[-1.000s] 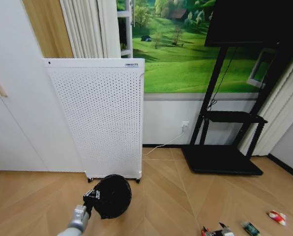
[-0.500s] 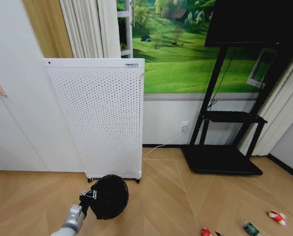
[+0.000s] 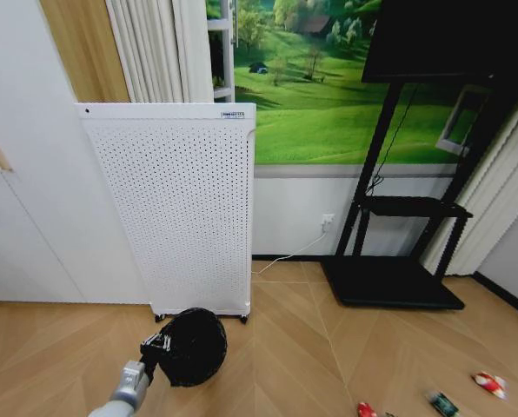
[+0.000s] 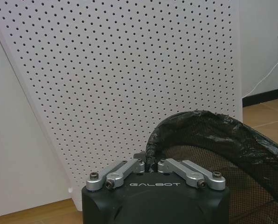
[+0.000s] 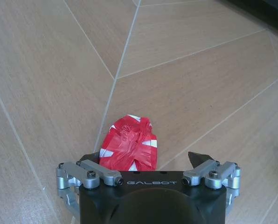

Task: Pick up the trash bin and place the garbage on the floor into it.

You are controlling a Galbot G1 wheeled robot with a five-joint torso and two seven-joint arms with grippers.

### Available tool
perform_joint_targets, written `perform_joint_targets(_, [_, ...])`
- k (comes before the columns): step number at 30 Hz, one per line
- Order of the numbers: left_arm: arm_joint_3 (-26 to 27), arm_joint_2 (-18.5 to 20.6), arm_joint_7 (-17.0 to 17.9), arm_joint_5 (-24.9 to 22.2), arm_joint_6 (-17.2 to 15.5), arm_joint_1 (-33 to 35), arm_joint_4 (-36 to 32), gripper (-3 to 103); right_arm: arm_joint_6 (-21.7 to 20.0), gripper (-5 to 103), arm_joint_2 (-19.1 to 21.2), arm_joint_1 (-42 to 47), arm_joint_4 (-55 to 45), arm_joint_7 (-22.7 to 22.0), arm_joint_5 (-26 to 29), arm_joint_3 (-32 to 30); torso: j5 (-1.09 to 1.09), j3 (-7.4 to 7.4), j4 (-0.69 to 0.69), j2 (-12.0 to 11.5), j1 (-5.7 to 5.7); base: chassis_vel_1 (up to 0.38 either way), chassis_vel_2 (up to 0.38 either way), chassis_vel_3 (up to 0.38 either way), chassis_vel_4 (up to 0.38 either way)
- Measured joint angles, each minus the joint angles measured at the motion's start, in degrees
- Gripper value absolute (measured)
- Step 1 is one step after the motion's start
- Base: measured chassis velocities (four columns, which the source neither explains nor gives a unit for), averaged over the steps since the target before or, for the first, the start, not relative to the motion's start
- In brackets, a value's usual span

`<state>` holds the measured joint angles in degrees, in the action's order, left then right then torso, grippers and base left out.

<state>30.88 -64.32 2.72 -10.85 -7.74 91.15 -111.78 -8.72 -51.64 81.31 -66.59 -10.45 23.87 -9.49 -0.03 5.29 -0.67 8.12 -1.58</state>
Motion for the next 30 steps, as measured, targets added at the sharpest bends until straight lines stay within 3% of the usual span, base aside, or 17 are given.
perform_joint_targets(4, [0.0,0.0,0.0,0.1,0.0,0.1,0.1,6,0.6,103,-0.4,-0.1,0.7,0.9,-1.0,-0.3,-0.05,0.00,-0.01,0.0,0.00,0.000,0.000,0.000,0.000])
perform_joint_targets(12, [0.0,-0.1,0.0,0.7,0.8,0.2,0.8,6,2.0,85,-1.0,-0.2,1.4,2.3,-2.2,-0.6,-0.01,-0.01,-0.01,0.0,0.01,0.000,0.000,0.000,0.000])
perform_joint_targets(13, [0.0,-0.1,0.0,0.8,1.0,0.3,1.0,6,2.4,78,-1.0,-0.2,1.5,2.4,-2.3,-0.6,0.01,-0.01,0.01,0.0,0.01,0.000,0.000,0.000,0.000])
perform_joint_targets(15, [0.1,-0.1,0.0,0.8,1.1,0.4,1.0,6,2.5,78,-1.0,-0.1,1.5,2.5,-2.3,-0.7,0.02,-0.01,0.01,0.0,0.01,0.000,0.000,0.000,0.000])
perform_joint_targets(17, [0.2,-0.2,0.0,0.8,1.2,0.5,1.0,6,2.8,66,-0.9,0.4,1.0,2.7,-2.4,-1.0,0.07,0.00,0.03,0.0,0.01,0.000,0.000,0.000,0.000])
perform_joint_targets(20, [0.2,-0.3,0.0,0.8,1.2,0.5,0.9,6,3.0,58,-0.8,0.6,0.9,2.6,-2.5,-1.2,0.07,0.00,0.03,0.0,0.00,0.000,0.000,0.000,0.000])
perform_joint_targets(25, [0.2,-0.4,0.0,1.0,1.3,0.7,0.9,6,3.4,50,-0.7,0.8,0.8,2.5,-2.5,-1.2,0.05,0.00,0.01,0.0,0.00,0.000,0.000,0.000,0.000])
perform_joint_targets(30, [0.3,-0.5,0.0,1.2,1.5,0.8,0.8,6,3.6,49,-0.4,1.2,0.2,2.5,-2.4,-1.5,0.08,0.01,0.01,0.0,0.00,0.000,0.000,0.000,0.000])
